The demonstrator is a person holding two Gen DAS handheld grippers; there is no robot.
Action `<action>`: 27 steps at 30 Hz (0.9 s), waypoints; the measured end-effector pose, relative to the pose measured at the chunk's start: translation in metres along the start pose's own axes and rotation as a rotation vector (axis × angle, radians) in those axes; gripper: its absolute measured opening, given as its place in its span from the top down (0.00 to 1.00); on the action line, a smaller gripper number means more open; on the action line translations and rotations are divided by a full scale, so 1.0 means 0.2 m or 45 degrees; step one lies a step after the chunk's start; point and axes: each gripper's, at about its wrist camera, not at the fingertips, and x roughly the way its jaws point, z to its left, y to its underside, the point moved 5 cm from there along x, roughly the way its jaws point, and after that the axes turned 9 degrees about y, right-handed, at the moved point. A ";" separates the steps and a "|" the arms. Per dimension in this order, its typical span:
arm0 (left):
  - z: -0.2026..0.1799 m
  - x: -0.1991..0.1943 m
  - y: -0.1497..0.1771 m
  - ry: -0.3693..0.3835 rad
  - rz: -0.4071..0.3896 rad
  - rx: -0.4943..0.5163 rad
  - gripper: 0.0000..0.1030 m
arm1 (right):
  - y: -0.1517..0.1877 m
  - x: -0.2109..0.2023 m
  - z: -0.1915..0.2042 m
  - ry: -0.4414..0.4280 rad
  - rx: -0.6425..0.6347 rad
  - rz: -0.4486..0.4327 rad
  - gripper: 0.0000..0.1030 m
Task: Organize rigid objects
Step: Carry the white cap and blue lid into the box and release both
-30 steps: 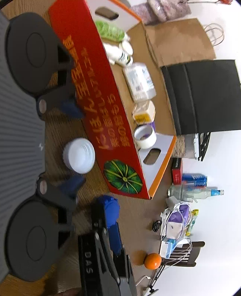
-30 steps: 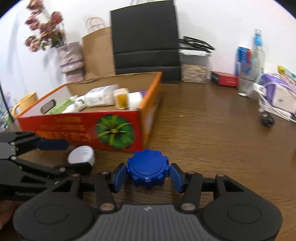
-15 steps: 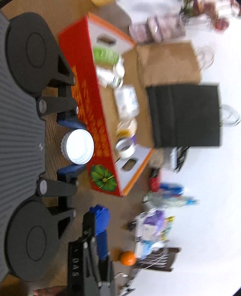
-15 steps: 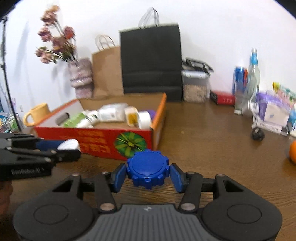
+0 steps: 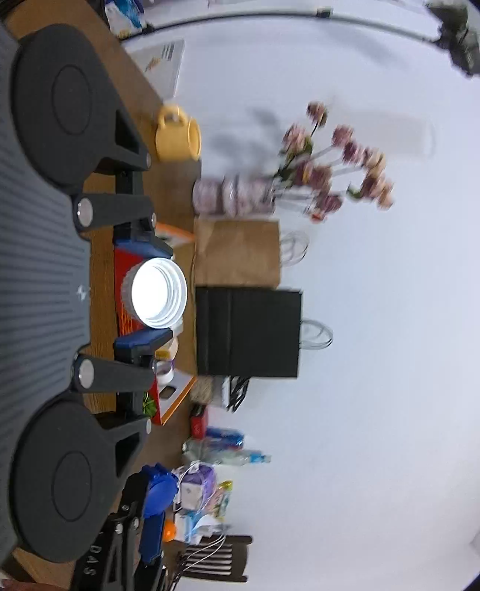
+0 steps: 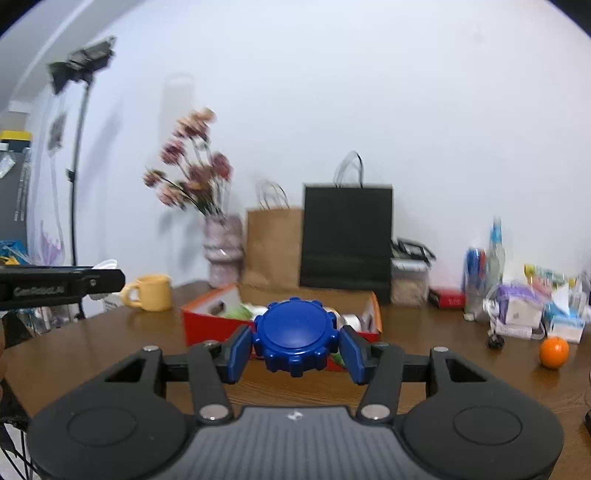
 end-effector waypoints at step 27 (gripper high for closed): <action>0.02 -0.10 -0.06 0.088 -0.082 -0.111 0.61 | -0.09 -0.24 0.13 0.073 0.027 -0.203 0.50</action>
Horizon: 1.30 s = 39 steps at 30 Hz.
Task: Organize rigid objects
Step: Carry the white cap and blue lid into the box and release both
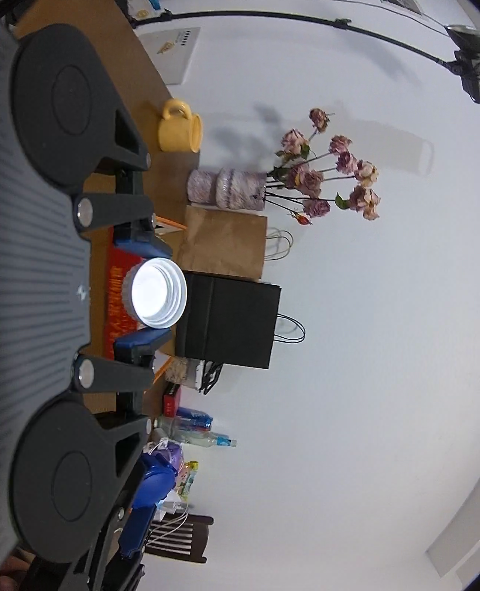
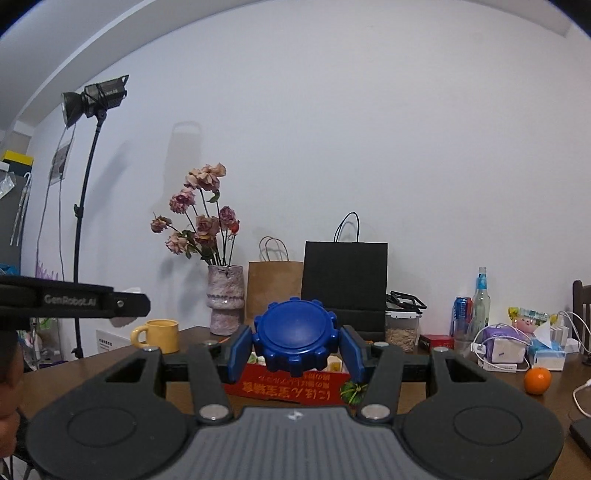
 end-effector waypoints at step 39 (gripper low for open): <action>0.33 2.04 -0.04 -0.016 0.679 0.069 0.60 | 0.08 2.12 -0.16 -0.151 -0.053 0.849 0.50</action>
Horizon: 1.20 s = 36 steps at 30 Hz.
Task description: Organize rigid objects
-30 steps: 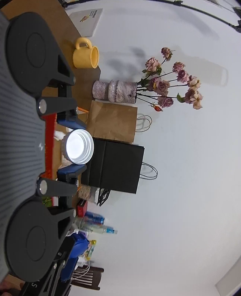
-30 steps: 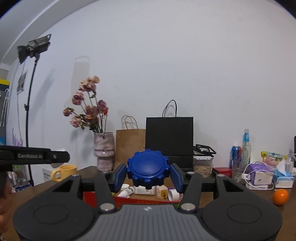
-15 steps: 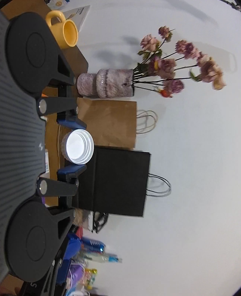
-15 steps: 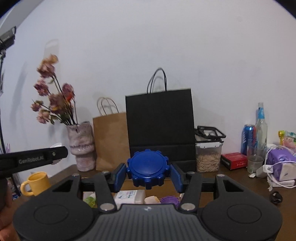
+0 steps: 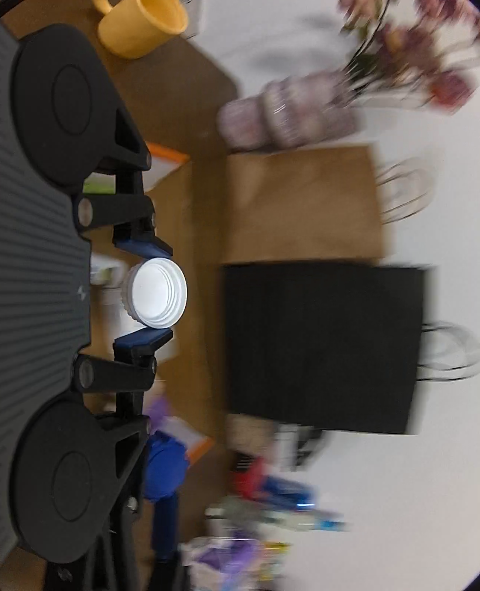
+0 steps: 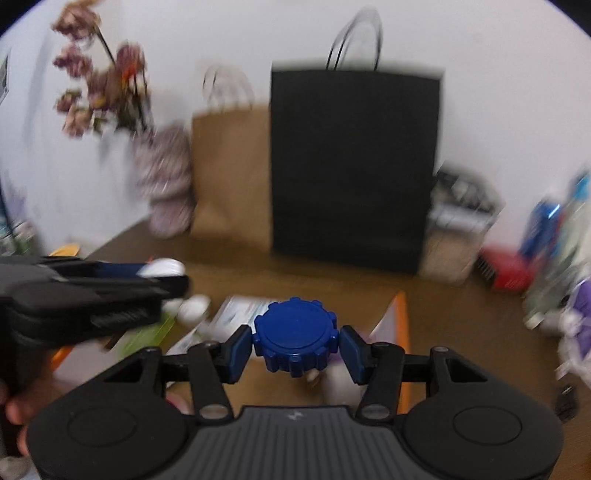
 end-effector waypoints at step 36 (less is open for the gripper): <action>0.13 0.05 -0.07 0.008 0.387 -0.151 0.20 | -0.05 0.09 0.06 0.053 -0.100 0.361 0.20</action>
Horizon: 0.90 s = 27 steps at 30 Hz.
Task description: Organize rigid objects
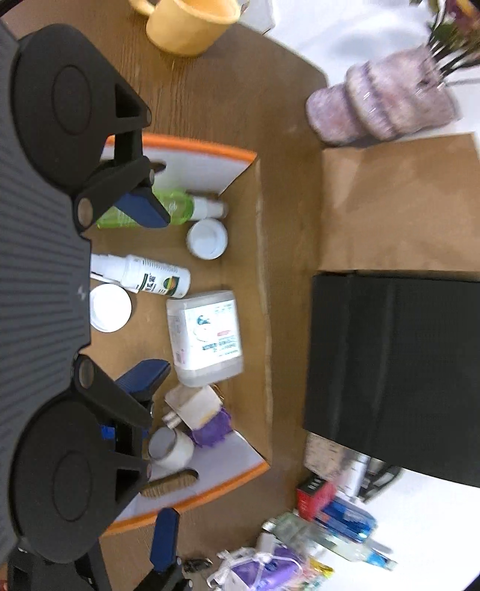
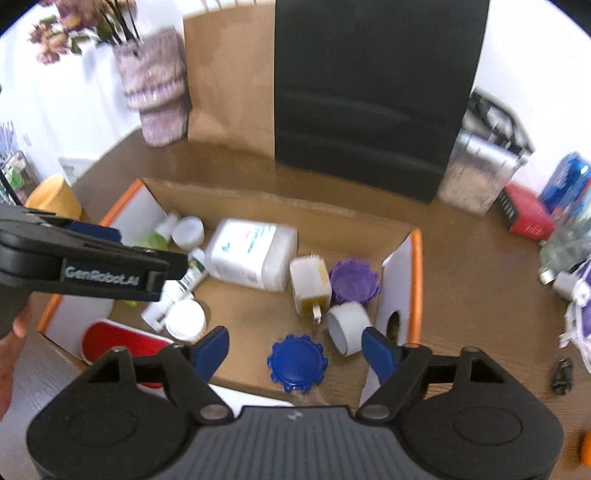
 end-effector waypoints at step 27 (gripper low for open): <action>-0.08 -0.99 0.45 -0.104 -0.954 0.177 0.02 | 0.37 -0.84 -0.04 0.214 0.232 -0.983 0.14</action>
